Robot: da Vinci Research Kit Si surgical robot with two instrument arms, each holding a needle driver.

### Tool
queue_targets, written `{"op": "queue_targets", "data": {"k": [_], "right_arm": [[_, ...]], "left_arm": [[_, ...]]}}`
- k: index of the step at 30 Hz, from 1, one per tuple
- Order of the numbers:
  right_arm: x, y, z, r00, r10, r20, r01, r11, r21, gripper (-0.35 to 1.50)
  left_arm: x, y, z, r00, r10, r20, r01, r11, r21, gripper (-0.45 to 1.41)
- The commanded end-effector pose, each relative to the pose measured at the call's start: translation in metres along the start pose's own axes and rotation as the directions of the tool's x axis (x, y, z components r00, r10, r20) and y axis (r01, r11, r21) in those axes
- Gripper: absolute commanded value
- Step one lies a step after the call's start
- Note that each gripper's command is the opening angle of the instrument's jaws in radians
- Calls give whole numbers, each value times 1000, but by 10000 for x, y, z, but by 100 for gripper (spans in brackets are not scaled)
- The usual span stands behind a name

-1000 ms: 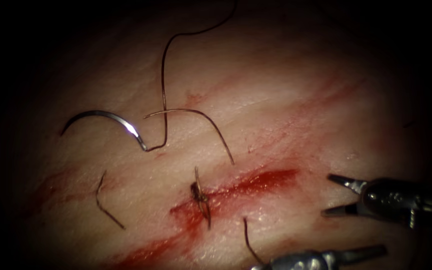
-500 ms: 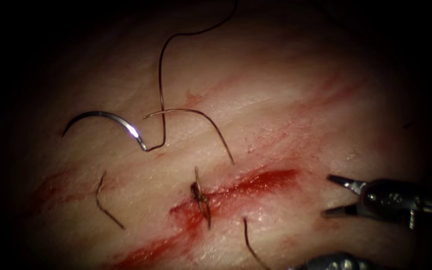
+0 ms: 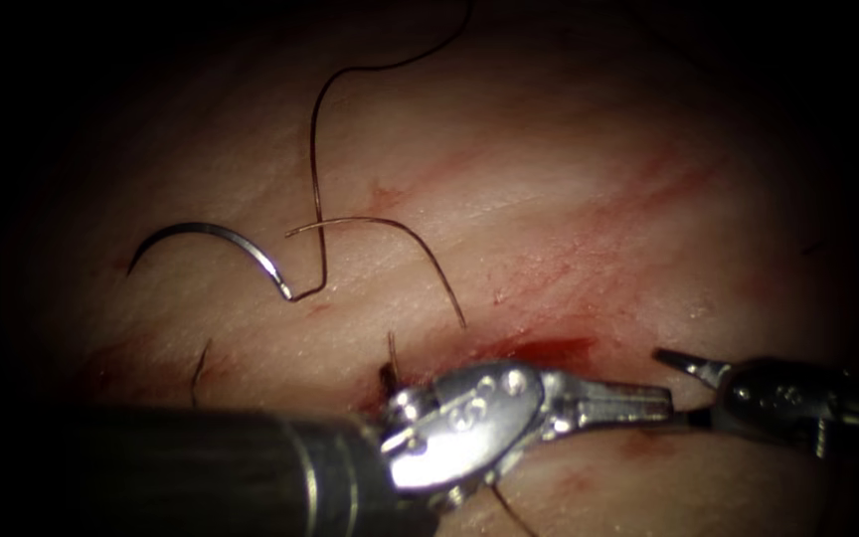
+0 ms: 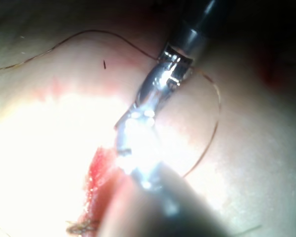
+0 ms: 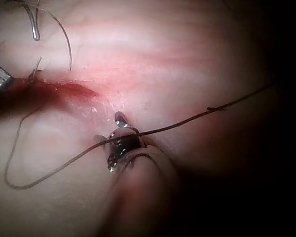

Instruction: Wound Closure

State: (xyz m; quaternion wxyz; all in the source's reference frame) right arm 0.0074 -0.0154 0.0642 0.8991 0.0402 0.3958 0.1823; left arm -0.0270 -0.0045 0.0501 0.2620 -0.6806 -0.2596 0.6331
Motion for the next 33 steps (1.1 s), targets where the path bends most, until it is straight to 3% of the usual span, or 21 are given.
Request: {"op": "queue_targets", "data": {"k": [1,4,6,7,8,11,13,15,22,26,30,31,33], "right_arm": [[-2,-6,8,1000,1,-2,-1,1000,4,142],[-4,-6,6,1000,0,-3,0,1000,5,142],[-4,-6,6,1000,0,-3,0,1000,5,143],[-4,-6,6,1000,0,-3,0,1000,5,143],[-3,-6,7,1000,1,-3,-1,1000,4,143],[-3,-6,7,1000,1,-2,-1,1000,4,143],[-2,-6,8,1000,2,-2,-2,1000,3,143],[-2,-6,8,1000,2,-5,-2,1000,2,143],[-3,-6,8,1000,2,-5,-2,1000,2,143],[-3,-5,8,1000,-4,-5,4,1000,2,143],[-3,-5,8,1000,2,-5,-2,1000,2,143],[-3,-5,8,1000,2,-5,-2,1000,2,143],[-3,-5,8,1000,8,-5,-8,1000,1,143]], "left_arm": [[-9,2,-1,1000,0,3,0,1000,-4,-45],[-16,14,-27,1000,5,16,-4,999,-42,-45],[-22,20,-41,999,10,44,-8,998,-57,-33],[-25,22,-46,998,14,61,-10,998,-64,-21],[-34,26,-58,993,24,115,-14,996,-93,24],[-48,26,-68,978,78,195,-57,992,-110,47],[-63,24,-67,943,185,276,-151,979,-139,74],[-73,23,-62,919,234,316,-194,969,-154,83],[-109,27,-25,829,365,423,-308,930,-198,91],[-124,22,-2,773,431,465,-414,899,-145,81],[-128,22,7,781,419,463,-439,896,-70,76],[-130,22,12,798,408,443,-453,891,-4,67],[-132,20,18,802,409,435,-477,877,55,64]]}}
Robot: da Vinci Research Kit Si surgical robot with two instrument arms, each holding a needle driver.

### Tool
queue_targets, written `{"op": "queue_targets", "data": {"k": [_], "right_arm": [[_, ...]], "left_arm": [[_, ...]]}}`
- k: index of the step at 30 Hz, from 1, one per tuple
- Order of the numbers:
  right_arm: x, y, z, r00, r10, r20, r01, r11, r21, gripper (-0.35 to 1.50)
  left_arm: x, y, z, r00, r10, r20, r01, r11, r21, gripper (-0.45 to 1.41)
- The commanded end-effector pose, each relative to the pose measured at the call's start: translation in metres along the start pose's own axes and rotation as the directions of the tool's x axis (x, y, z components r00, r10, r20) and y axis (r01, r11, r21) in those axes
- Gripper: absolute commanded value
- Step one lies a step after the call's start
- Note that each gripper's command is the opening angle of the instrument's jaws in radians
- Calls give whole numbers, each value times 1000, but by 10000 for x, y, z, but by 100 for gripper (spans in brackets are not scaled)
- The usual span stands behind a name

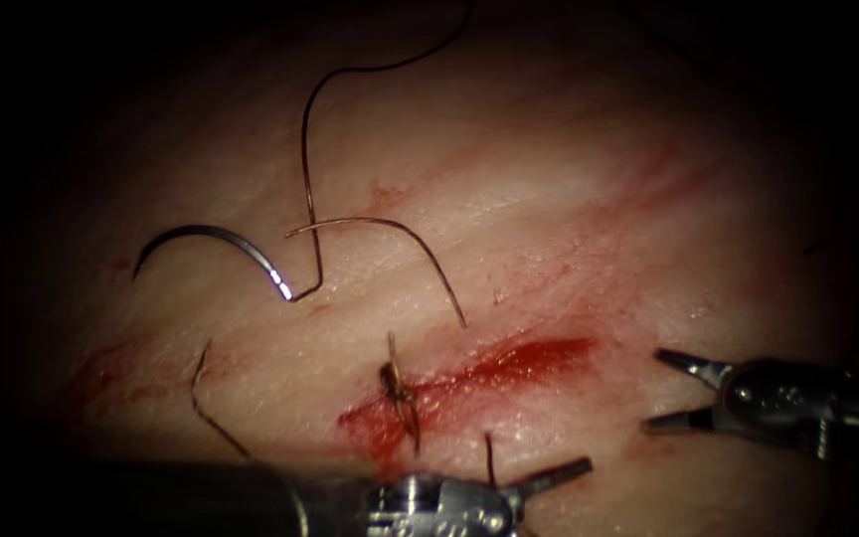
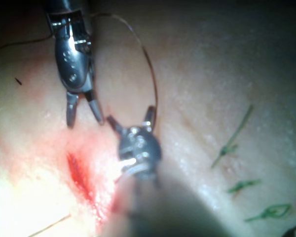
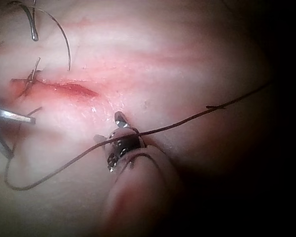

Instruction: Wound Closure

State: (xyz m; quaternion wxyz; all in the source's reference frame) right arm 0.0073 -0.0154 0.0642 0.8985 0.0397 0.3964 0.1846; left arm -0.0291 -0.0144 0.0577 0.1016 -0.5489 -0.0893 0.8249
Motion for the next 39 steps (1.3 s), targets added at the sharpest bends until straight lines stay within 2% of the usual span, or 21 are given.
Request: {"op": "queue_targets", "data": {"k": [1,3,5,8,11,15,20,24,25,29,33,37,39], "right_arm": [[-2,-6,9,1000,4,-3,-4,1000,4,143],[-3,-6,8,1000,3,-3,-3,1000,5,143],[-4,-6,6,1000,8,-4,-8,1000,7,143],[-6,-5,3,1000,13,-5,-13,1000,9,142],[-7,-5,1,1000,12,-5,-12,1000,11,142],[-8,-5,0,1000,17,-6,-17,1000,11,142],[-8,-5,1,1000,17,-6,-17,1000,11,142],[-8,-5,1,1000,17,-6,-17,1000,11,142],[-8,-6,1,1000,17,-6,-17,1000,11,142],[-7,-6,2,1000,17,-5,-17,1000,9,142],[-7,-7,3,1000,18,-5,-17,1000,8,142],[-7,-7,3,1000,17,-5,-17,1000,8,142],[-7,-7,3,1000,17,-5,-17,1000,8,142]], "left_arm": [[-4,4,12,1000,3,-8,-2,999,35,62],[-5,5,21,1000,22,-4,-22,996,92,59],[-7,1,36,999,52,14,-54,982,183,51],[-11,-12,43,999,45,7,-45,966,256,49],[-14,-29,38,1000,29,4,-29,952,305,49],[-16,-38,28,1000,19,-3,-18,956,294,46],[-17,-38,0,1000,21,-20,-15,966,259,47],[-24,-28,-29,998,42,-54,-32,985,172,71],[-28,-21,-42,998,44,-55,-38,993,110,78],[-36,-11,-57,998,57,-26,-56,998,24,86],[-49,4,-54,996,88,13,-87,994,-65,91],[-58,14,-41,992,122,25,-119,988,-95,93],[-68,28,-17,983,178,45,-172,978,-119,98]]}}
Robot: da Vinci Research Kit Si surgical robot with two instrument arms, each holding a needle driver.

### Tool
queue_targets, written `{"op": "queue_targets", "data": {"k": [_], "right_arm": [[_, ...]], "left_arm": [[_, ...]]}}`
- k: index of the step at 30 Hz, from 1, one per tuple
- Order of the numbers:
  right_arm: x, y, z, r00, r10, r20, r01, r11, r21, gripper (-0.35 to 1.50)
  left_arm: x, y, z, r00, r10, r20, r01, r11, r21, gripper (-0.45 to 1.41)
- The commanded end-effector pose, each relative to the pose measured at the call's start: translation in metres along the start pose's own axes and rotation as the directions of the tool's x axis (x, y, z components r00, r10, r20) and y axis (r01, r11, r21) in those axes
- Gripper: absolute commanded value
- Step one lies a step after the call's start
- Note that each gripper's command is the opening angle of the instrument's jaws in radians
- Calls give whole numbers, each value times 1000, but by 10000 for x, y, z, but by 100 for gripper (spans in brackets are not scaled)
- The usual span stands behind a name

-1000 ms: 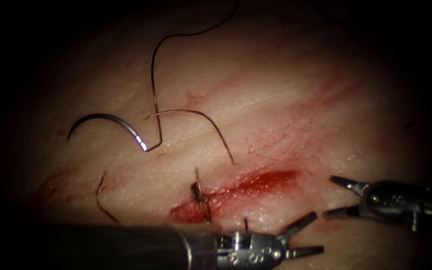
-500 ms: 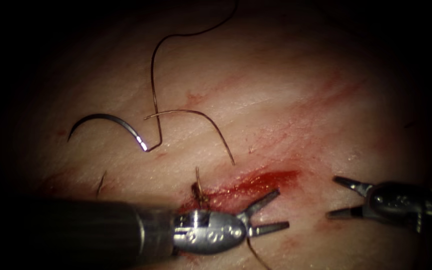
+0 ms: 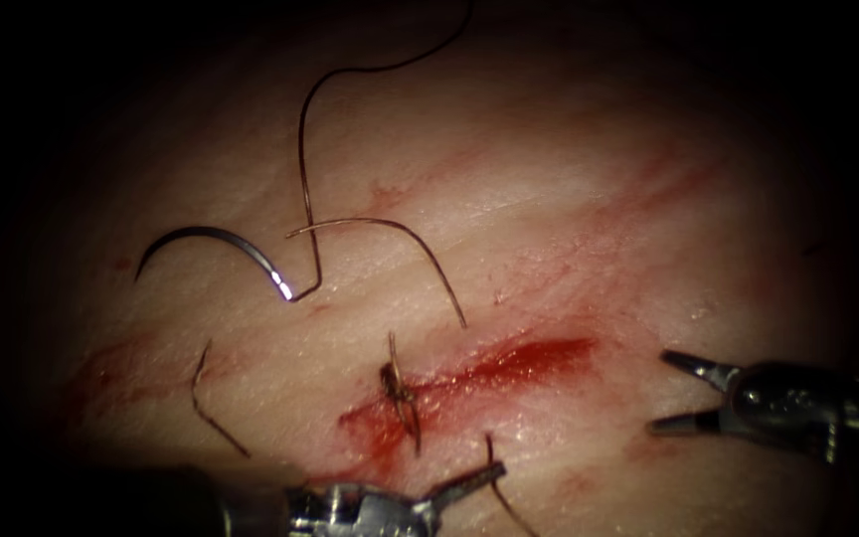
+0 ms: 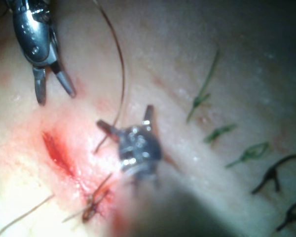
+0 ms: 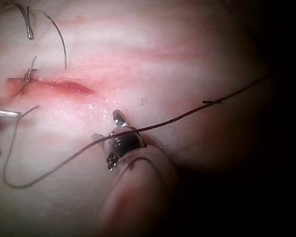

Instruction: Wound Closure

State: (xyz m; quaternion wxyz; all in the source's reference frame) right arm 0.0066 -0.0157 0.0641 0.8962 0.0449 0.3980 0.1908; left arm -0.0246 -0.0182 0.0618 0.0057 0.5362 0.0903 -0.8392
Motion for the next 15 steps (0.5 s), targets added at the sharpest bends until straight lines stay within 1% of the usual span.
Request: {"op": "queue_targets", "data": {"k": [1,3,6,7,8,10,11,15], "right_arm": [[-2,-5,9,1000,2,-2,-2,1000,3,142],[-3,-5,9,1000,1,-2,-1,1000,3,142],[-3,-5,9,1000,2,-2,-2,1000,3,142],[-3,-5,9,1000,2,-2,-2,1000,3,142],[-3,-5,9,1000,2,-2,-2,1000,3,142],[-3,-5,9,1000,1,-2,-1,1000,3,142],[-3,-6,9,1000,1,-2,-1,1000,3,142],[-3,-6,9,1000,1,-2,-1,1000,3,142]], "left_arm": [[-4,8,16,1000,11,3,-11,1000,-2,98],[-5,10,27,1000,17,6,-17,1000,1,98],[-5,8,42,999,35,39,-37,998,46,96],[-5,8,42,999,35,39,-37,998,46,96],[-4,3,49,995,68,76,-76,990,118,94],[-2,-3,52,990,79,113,-100,976,194,93],[1,-12,53,990,80,115,-109,956,274,88],[4,-25,58,991,77,105,-111,920,375,83]]}}
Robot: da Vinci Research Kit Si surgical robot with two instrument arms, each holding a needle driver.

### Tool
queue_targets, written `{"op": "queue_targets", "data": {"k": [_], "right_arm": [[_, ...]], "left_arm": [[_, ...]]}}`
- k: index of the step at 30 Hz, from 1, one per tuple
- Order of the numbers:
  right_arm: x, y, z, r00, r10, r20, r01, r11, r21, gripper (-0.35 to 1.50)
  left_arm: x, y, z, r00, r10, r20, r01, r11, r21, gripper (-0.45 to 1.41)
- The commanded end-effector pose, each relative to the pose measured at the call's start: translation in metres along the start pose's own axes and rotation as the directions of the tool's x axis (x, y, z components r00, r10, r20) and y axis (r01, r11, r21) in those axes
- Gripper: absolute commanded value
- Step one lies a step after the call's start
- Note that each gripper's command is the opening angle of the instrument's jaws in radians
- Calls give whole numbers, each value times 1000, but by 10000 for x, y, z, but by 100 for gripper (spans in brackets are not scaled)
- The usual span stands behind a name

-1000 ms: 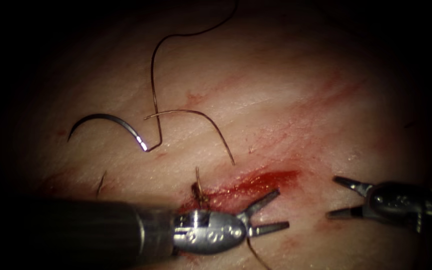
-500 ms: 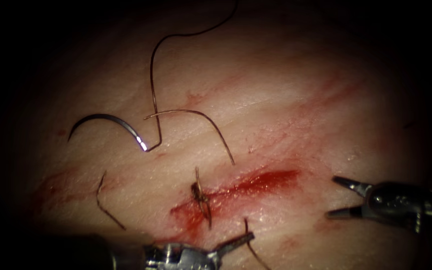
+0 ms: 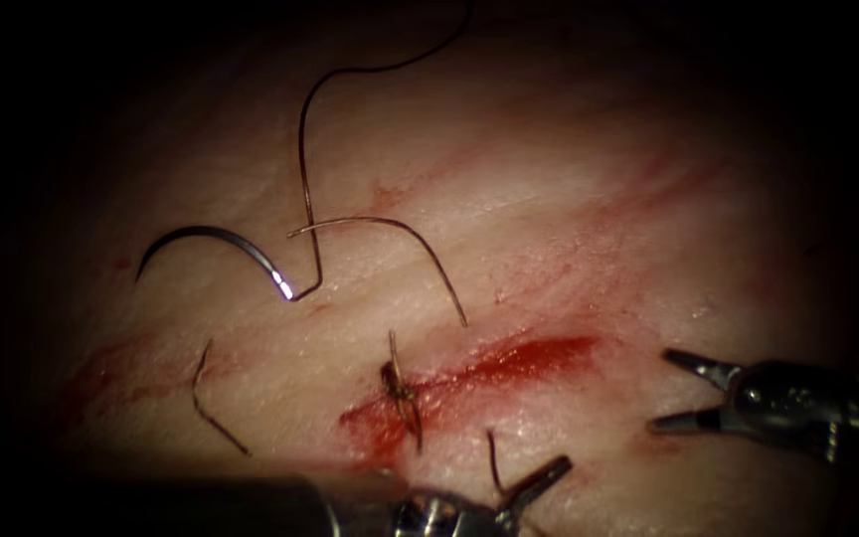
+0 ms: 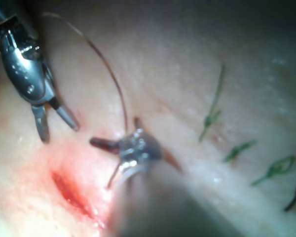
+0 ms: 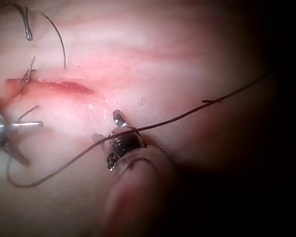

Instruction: Wound Closure

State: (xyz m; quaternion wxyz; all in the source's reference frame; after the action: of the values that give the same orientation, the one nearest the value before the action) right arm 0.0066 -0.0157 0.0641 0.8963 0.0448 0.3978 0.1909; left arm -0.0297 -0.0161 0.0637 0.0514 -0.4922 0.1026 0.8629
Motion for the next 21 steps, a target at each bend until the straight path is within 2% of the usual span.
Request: {"op": "queue_targets", "data": {"k": [1,3,7,16,21], "right_arm": [[-2,-6,9,1000,1,-3,-1,1000,4,142],[-3,-6,9,1000,7,-6,-7,1000,2,142],[-3,-6,10,1000,6,-6,-6,1000,1,142],[-3,-7,9,1000,6,-6,-6,1000,2,143],[-5,-7,10,1000,5,-6,-5,1000,1,143]], "left_arm": [[-1,5,7,1000,-10,-2,10,1000,18,83],[5,-4,8,1000,-25,-10,26,997,75,81],[13,-19,11,999,-33,-10,34,994,104,79],[16,-31,38,998,-46,-32,49,993,110,78],[37,-40,27,996,-63,-69,70,992,103,76]]}}
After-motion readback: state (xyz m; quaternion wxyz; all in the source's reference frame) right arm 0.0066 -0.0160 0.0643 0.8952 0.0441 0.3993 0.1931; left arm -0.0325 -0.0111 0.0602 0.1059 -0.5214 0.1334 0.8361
